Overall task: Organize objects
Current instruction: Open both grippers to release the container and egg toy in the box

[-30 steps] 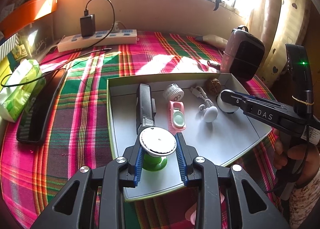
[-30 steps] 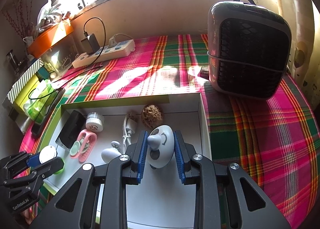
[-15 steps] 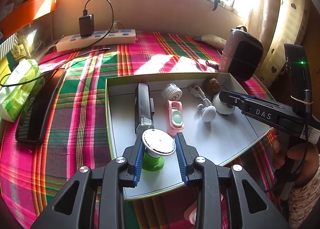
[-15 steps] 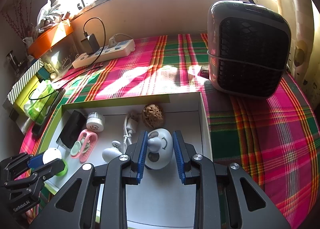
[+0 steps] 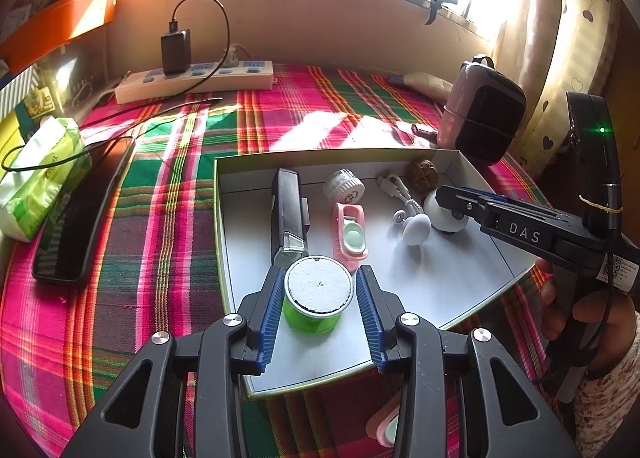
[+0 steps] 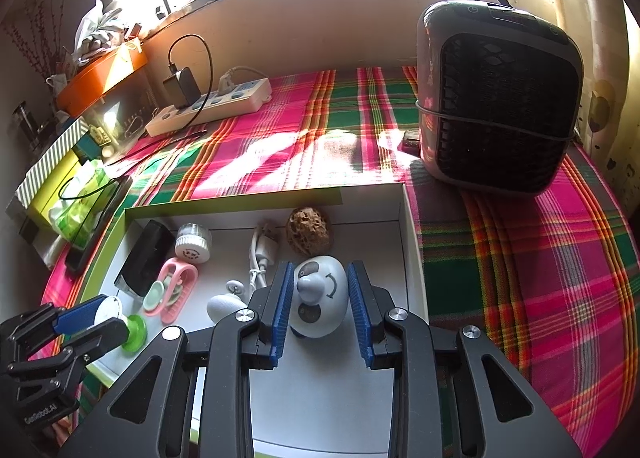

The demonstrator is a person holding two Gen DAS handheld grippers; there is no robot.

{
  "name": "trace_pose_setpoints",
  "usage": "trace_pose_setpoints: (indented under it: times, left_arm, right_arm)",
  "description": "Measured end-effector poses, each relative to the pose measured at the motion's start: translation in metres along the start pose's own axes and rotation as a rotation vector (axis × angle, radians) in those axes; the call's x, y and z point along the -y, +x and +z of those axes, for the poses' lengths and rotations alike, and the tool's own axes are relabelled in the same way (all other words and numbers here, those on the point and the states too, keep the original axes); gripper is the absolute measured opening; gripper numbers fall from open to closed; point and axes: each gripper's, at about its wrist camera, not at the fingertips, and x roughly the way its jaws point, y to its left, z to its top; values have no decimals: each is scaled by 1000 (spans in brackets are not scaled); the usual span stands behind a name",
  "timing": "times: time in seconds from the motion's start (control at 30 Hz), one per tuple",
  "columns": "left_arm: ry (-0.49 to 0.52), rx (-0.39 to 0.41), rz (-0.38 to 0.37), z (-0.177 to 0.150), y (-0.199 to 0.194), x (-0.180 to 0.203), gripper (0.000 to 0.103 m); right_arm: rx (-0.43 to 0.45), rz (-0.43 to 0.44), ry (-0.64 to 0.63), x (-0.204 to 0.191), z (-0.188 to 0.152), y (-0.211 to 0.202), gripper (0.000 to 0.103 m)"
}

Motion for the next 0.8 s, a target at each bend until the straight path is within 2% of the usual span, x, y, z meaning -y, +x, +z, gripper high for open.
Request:
trace_pose_setpoints:
  times: [0.27,0.4,0.8]
  left_arm:
    - [-6,1,1,-2,-2,-1,36]
    - [2,8,1,-3,-5,0,37]
    - [10,33,11,-9,-25,5,37]
  right_arm:
    - [5,3,1,-3,-2,-3,38]
    - [12,3,-4,-5,-2,-6,44]
    - [31,-3,-30,-17,-9,-22,44]
